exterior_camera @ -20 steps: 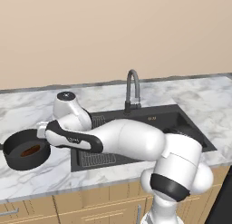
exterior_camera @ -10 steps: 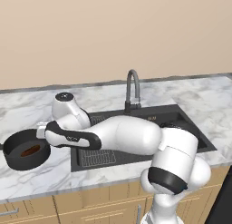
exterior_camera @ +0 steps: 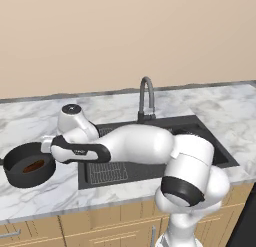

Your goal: Dump the sweet potato from the pot into the sink. Then turn on the water and wash the sweet potato. Then turn off the water and put the sweet potato back in the pot.

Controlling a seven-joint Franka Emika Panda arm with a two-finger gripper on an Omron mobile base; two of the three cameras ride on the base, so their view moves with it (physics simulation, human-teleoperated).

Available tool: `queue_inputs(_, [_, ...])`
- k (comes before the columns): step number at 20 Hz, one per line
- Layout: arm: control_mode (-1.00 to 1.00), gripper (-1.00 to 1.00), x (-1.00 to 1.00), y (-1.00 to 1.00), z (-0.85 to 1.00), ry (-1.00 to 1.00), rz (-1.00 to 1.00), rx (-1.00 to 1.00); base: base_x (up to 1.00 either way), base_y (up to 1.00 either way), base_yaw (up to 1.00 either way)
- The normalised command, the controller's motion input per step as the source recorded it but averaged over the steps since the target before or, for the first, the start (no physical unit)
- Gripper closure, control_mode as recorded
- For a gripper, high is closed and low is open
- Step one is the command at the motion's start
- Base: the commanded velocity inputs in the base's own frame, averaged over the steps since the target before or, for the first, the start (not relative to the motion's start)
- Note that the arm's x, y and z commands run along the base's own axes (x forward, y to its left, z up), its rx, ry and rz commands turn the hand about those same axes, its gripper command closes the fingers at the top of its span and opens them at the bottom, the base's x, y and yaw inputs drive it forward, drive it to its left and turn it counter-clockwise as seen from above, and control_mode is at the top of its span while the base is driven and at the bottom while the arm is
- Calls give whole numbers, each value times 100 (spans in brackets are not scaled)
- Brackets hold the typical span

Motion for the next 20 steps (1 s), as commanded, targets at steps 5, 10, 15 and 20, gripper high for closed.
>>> queue_inputs(5, [-100, -100, 25, 10, -9, 0, -2, 0, 0, 0, 0])
queue_inputs(10, [-100, -100, 25, 15, -7, 0, -2, 0, 0, 0, 0])
queue_inputs(15, [-100, -100, 19, 20, -4, 1, -3, 0, 0, 0, 0])
queue_inputs(20, [-100, -100, 20, 20, -6, 2, -4, 0, 0, 0, 0])
